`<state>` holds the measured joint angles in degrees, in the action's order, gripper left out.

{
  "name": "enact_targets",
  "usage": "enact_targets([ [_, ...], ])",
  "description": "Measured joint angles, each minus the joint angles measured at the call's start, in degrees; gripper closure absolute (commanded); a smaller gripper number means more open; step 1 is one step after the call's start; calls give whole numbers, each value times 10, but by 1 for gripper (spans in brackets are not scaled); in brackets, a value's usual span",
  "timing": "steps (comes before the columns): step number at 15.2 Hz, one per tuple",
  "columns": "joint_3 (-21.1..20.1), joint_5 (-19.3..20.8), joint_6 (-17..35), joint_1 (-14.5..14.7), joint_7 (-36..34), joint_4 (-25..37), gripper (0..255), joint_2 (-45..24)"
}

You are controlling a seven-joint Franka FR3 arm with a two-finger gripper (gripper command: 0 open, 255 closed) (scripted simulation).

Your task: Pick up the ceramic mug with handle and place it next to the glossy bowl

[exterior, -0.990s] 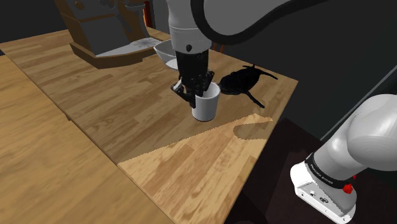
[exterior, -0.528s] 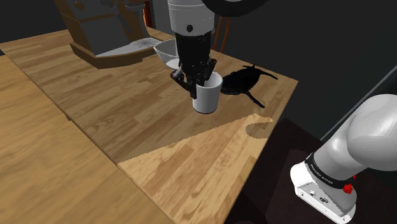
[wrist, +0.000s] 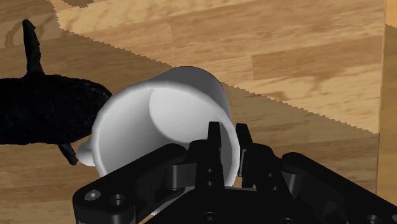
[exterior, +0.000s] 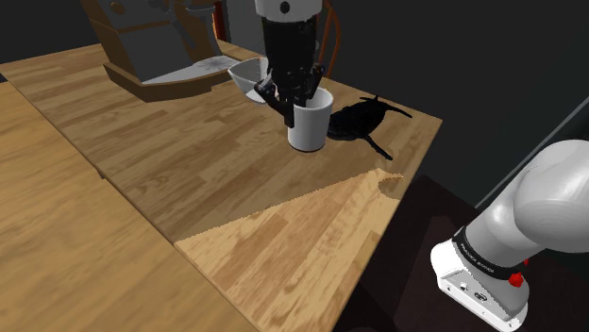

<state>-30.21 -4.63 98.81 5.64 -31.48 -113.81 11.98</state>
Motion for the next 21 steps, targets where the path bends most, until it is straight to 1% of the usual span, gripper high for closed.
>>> enact_targets([
  [3,21,10,-4,-16,33,10,255,-8],
  [12,80,52,5,-69,132,57,255,-69],
  [15,97,64,2,-85,163,85,255,-94],
  [21,126,92,-14,-113,215,173,255,-167],
])
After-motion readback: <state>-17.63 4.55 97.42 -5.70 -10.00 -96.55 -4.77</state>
